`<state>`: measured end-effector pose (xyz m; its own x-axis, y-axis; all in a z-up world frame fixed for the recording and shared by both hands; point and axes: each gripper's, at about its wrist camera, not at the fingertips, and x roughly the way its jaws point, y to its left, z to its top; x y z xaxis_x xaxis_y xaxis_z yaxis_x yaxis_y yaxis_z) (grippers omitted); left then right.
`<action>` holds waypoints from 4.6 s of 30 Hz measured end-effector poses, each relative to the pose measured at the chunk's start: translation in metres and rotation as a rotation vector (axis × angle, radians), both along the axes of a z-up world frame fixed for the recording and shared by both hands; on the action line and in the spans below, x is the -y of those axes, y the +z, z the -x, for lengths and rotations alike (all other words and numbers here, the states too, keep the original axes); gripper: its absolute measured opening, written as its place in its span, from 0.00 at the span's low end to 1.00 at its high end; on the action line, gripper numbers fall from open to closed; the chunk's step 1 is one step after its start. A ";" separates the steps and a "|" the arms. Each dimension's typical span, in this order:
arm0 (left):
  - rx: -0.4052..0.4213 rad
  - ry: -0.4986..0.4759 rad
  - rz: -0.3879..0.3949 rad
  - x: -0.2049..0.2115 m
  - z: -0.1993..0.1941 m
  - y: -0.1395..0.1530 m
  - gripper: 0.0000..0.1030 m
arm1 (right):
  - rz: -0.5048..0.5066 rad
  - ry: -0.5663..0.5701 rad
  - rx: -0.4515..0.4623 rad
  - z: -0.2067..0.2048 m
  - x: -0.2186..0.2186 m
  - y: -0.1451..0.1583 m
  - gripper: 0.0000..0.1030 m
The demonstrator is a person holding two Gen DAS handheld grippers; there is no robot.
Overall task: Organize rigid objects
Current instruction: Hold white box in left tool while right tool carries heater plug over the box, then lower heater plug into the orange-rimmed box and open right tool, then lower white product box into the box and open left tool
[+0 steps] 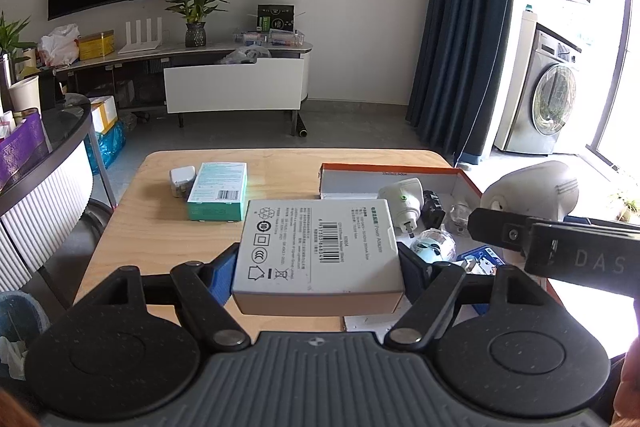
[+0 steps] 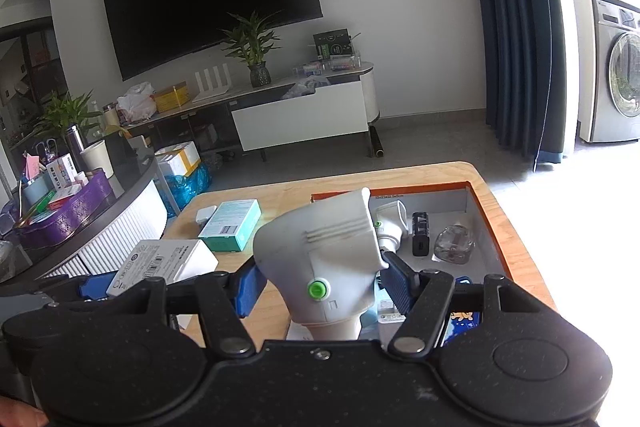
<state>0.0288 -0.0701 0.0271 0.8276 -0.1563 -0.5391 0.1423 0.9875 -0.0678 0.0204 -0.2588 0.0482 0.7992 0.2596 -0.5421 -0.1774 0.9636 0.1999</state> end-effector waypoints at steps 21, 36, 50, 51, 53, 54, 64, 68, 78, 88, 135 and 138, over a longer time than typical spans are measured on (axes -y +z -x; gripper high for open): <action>-0.020 -0.121 -0.006 0.044 -0.011 -0.008 0.76 | -0.006 -0.111 0.004 0.004 0.042 -0.003 0.74; -0.043 -0.169 -0.011 0.061 -0.016 -0.020 0.76 | -0.001 -0.138 -0.011 -0.003 0.049 -0.011 0.74; -0.081 -0.200 -0.013 0.071 -0.022 -0.032 0.77 | -0.011 -0.149 -0.045 -0.018 0.055 -0.024 0.74; -0.085 -0.204 -0.014 0.072 -0.022 -0.033 0.77 | -0.013 -0.151 -0.048 -0.019 0.056 -0.025 0.74; -0.091 -0.206 -0.014 0.073 -0.023 -0.034 0.77 | -0.013 -0.153 -0.053 -0.021 0.057 -0.026 0.74; -0.092 -0.206 -0.014 0.073 -0.023 -0.034 0.77 | -0.013 -0.153 -0.055 -0.022 0.057 -0.026 0.74; -0.116 -0.203 -0.017 0.077 -0.027 -0.040 0.77 | -0.011 -0.156 -0.067 -0.028 0.059 -0.032 0.74; -0.122 -0.204 -0.015 0.078 -0.029 -0.042 0.77 | -0.005 -0.158 -0.072 -0.030 0.058 -0.034 0.74; -0.125 -0.203 -0.011 0.080 -0.037 -0.039 0.77 | -0.003 -0.158 -0.079 -0.040 0.055 -0.035 0.74; -0.132 -0.194 -0.018 0.080 -0.054 -0.035 0.77 | 0.000 -0.165 -0.085 -0.048 0.063 -0.034 0.74; -0.132 -0.256 -0.012 0.126 -0.128 -0.021 0.76 | -0.009 -0.251 0.009 -0.075 0.102 -0.006 0.75; -0.128 -0.257 -0.007 0.129 -0.135 -0.016 0.78 | -0.013 -0.252 0.017 -0.075 0.105 -0.003 0.76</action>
<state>0.1643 -0.1994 0.0106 0.6867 -0.3480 -0.6383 0.3789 0.9206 -0.0943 0.0952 -0.3634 0.0451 0.8485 0.0577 -0.5260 0.0650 0.9751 0.2119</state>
